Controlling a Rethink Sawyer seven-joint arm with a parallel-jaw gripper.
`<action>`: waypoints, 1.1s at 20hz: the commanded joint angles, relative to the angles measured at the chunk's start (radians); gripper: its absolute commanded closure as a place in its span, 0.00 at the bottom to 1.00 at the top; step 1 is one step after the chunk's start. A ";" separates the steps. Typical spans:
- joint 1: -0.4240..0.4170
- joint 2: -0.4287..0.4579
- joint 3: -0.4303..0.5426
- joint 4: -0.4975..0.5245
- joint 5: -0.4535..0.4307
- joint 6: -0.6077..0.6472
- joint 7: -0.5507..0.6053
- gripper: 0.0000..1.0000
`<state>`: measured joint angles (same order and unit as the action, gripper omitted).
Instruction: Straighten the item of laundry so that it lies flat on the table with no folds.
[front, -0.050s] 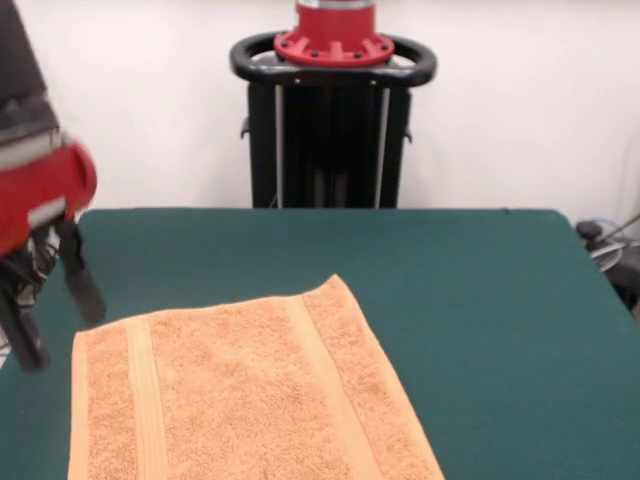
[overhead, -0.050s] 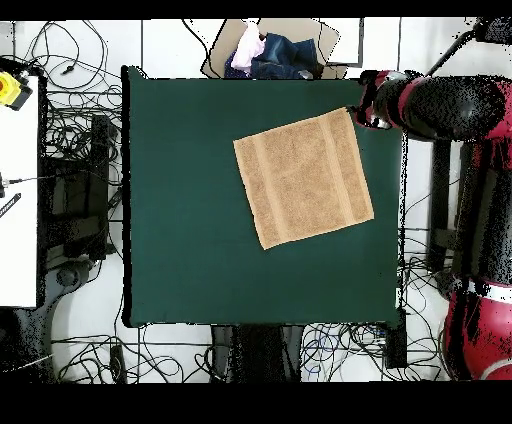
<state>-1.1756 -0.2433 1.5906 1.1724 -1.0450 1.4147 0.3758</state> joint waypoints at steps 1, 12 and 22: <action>-0.013 -0.291 -0.158 0.100 0.145 0.147 0.265 0.00; -0.013 -0.649 -0.183 0.254 0.177 0.216 0.165 0.00; 0.006 -0.662 -0.189 0.395 0.263 0.059 0.322 0.00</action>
<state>-1.2137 -0.8653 1.5442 1.3444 -0.8280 1.5760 0.4051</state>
